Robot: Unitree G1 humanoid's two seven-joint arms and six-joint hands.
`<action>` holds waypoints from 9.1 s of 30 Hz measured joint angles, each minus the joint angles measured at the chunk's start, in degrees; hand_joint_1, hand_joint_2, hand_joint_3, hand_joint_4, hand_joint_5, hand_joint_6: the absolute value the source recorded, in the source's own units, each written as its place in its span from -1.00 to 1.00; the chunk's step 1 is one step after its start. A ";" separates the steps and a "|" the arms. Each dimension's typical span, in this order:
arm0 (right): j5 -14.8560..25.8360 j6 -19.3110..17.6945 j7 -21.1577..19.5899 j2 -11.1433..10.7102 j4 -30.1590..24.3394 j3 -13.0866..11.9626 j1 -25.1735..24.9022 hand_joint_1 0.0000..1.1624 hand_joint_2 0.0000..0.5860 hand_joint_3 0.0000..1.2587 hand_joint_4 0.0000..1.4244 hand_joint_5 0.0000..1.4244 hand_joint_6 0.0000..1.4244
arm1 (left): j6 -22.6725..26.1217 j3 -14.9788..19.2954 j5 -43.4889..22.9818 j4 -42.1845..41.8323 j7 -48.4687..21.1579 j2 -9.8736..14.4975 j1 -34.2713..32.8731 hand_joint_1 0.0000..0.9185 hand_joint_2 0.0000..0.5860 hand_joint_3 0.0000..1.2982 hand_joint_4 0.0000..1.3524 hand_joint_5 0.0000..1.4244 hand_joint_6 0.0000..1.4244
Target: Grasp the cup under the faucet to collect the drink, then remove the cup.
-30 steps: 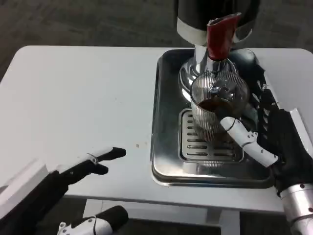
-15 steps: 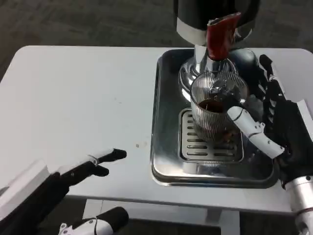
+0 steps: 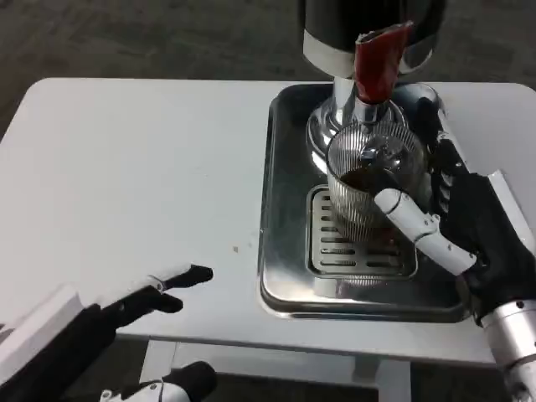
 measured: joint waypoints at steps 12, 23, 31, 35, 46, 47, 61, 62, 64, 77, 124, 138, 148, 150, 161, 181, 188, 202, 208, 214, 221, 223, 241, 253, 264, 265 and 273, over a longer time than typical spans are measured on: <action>-2.34 1.19 0.69 -2.15 -0.64 1.23 0.11 -0.05 -0.30 -1.00 -1.00 -1.00 -0.89 | 1.35 0.33 -0.05 -1.51 -1.11 0.31 0.75 -0.64 -0.40 -0.67 -0.74 -0.63 -0.71; -5.18 2.08 0.33 -2.32 -0.88 2.76 -0.06 0.00 -0.28 -1.00 -1.00 -1.00 -0.89 | 2.29 0.35 -0.05 -1.84 -1.68 0.31 1.21 -0.64 -0.39 -0.65 -0.72 -0.61 -0.71; -8.86 4.37 -2.13 -0.64 -1.46 4.07 -0.18 0.01 -0.28 -1.00 -1.00 -1.00 -0.85 | 2.30 0.36 -0.06 -1.83 -2.08 0.57 1.65 -0.66 -0.38 -0.64 -0.72 -0.61 -0.70; -9.68 4.96 -3.25 0.34 -1.63 4.55 -0.18 0.01 -0.28 -1.00 -1.00 -1.00 -0.85 | 2.30 0.36 -0.12 -1.80 -2.09 0.71 1.66 -0.67 -0.37 -0.64 -0.71 -0.61 -0.70; -12.34 5.85 -4.60 1.54 -1.57 6.46 -0.60 0.01 -0.28 -1.00 -1.00 -0.94 -0.79 | 2.30 0.61 -0.30 -1.02 -2.16 0.86 2.10 -0.65 -0.38 -0.64 -0.71 -0.61 -0.70; -12.58 5.99 -4.69 1.58 -1.57 6.61 -0.74 0.01 -0.28 -1.00 -1.00 -0.92 -0.78 | 2.30 0.64 -0.31 -1.01 -2.21 0.87 2.12 -0.65 -0.38 -0.64 -0.71 -0.61 -0.70; -18.05 9.14 -7.95 3.26 -1.75 9.38 -1.69 0.07 -0.25 -1.00 -0.92 -0.71 -0.54 | 2.30 0.74 -0.37 -0.14 -2.61 1.01 2.09 -0.64 -0.38 -0.62 -0.70 -0.61 -0.70; -18.24 9.17 -8.09 3.29 -1.74 9.51 -1.68 0.08 -0.25 -1.00 -0.90 -0.70 -0.52 | 2.30 0.74 -0.37 0.02 -2.63 1.01 2.02 -0.64 -0.38 -0.62 -0.69 -0.61 -0.70; -18.56 9.19 -8.20 3.34 -1.74 9.68 -1.68 0.08 -0.25 -1.00 -0.86 -0.67 -0.48 | 2.30 0.74 -0.40 0.25 -2.66 1.07 1.91 -0.64 -0.38 -0.62 -0.69 -0.61 -0.70; -22.11 9.53 -9.95 3.81 -1.69 10.86 -1.70 0.10 -0.23 -0.72 -0.58 -0.42 -0.16 | 2.29 0.75 -1.13 1.20 -2.69 1.34 1.74 -0.68 -0.38 -0.60 -0.67 -0.60 -0.70; -27.61 -0.42 -18.48 1.19 -1.97 9.55 4.28 0.32 -0.26 0.41 0.45 0.76 1.00 | 0.62 1.08 -2.35 3.32 -2.67 1.81 -2.73 -0.74 -0.42 -0.59 -0.64 -0.60 -0.70; -22.58 -0.52 -15.08 -0.16 -7.73 4.78 8.79 0.41 -0.27 0.62 0.60 0.94 1.00 | -0.22 0.75 -2.33 3.31 -2.65 1.81 -6.30 -0.75 -0.47 -0.62 -0.67 -0.62 -0.70; -19.04 -0.51 -11.23 -1.19 -13.95 0.25 11.79 0.46 -0.29 0.70 0.68 1.00 1.00 | -0.31 0.13 -2.30 2.46 -2.65 1.84 -8.92 -0.78 -0.45 -0.62 -0.69 -0.63 -0.70; -18.52 -0.52 -10.60 -1.40 -14.51 -0.44 12.15 0.47 -0.29 0.71 0.68 1.00 1.00 | -0.25 0.00 -2.30 1.86 -2.65 1.90 -9.62 -0.79 -0.47 -0.63 -0.69 -0.63 -0.70; -15.52 -1.57 -6.01 -5.41 -18.86 -5.84 17.73 0.49 -0.28 0.74 0.72 1.00 1.00 | 0.37 0.01 -1.72 -0.82 -2.65 2.18 -11.19 -0.89 -0.61 -0.70 -0.80 -0.71 -0.74; -11.13 -3.63 0.38 -7.41 -27.81 -9.45 22.41 0.46 -0.26 0.76 0.73 1.00 1.00 | 3.67 2.29 0.57 -6.69 -2.65 2.23 -9.37 -1.00 -0.70 -0.78 -0.92 -0.84 -0.80; -11.17 -3.63 1.03 -6.83 -29.15 -7.46 22.82 0.46 -0.26 0.78 0.74 1.00 1.00 | 4.64 2.50 1.54 -8.48 -2.72 2.81 -9.16 -1.00 -0.75 -0.80 -0.95 -0.86 -0.80; -12.59 -3.61 1.90 -6.26 -29.62 -3.41 21.59 0.46 -0.26 0.80 0.77 1.00 1.00 | 5.89 3.58 3.81 -11.73 -4.22 6.41 -9.37 -1.00 -0.80 -0.87 -1.00 -0.96 -0.88; -12.91 -3.60 3.20 -6.27 -30.15 -2.18 22.17 0.45 -0.24 0.80 0.77 1.00 1.00 | 7.75 5.31 5.63 -12.78 -5.21 6.87 -8.73 -1.00 -0.78 -0.94 -1.00 -1.00 -0.91; -13.17 -3.43 4.56 -6.37 -30.46 -1.68 22.36 0.44 -0.23 0.80 0.77 1.00 1.00 | 7.84 6.42 6.15 -13.73 -5.89 6.99 -8.78 -1.00 -0.78 -0.95 -1.00 -1.00 -0.92; -13.61 -2.53 5.80 -6.45 -31.00 -0.71 22.41 0.44 -0.21 0.80 0.77 1.00 1.00 | 8.18 7.18 6.39 -14.58 -5.95 6.93 -8.32 -1.00 -0.75 -0.95 -1.00 -1.00 -0.92; -13.83 -2.37 6.08 -6.41 -31.32 -0.31 22.39 0.44 -0.21 0.80 0.77 1.00 1.00 | 8.15 7.47 6.36 -14.72 -6.09 6.90 -7.87 -1.00 -0.75 -0.95 -1.00 -1.00 -0.92; -15.92 -0.04 7.35 -5.80 -32.62 1.50 22.76 0.43 -0.16 0.82 0.79 1.00 1.00 | 2.35 9.56 6.55 -14.42 -6.60 6.40 -2.87 -1.00 -0.70 -0.96 -1.00 -1.00 -0.94; -15.91 0.06 7.50 -5.92 -32.76 0.14 22.85 0.44 -0.16 0.83 0.80 1.00 1.00 | 2.22 9.08 6.77 -13.99 -6.60 6.41 -4.08 -1.00 -0.67 -0.96 -1.00 -1.00 -0.94; -15.68 0.07 7.80 -6.05 -33.00 -0.75 23.84 0.43 -0.17 0.84 0.80 1.00 1.00 | 2.24 7.79 7.03 -13.58 -6.60 6.43 -4.85 -1.00 -0.66 -0.96 -1.00 -1.00 -0.94; -15.65 0.07 7.87 -6.05 -33.01 -0.81 23.90 0.42 -0.17 0.84 0.80 1.00 1.00 | 2.24 7.71 7.03 -13.58 -6.60 6.43 -4.84 -1.00 -0.66 -0.96 -1.00 -1.00 -0.94; -15.62 0.07 8.11 -5.99 -33.65 -0.88 24.29 0.42 -0.17 0.84 0.82 1.00 1.00 | 2.22 7.65 6.97 -13.47 -6.61 6.44 -4.61 -1.00 -0.66 -0.96 -1.00 -1.00 -0.94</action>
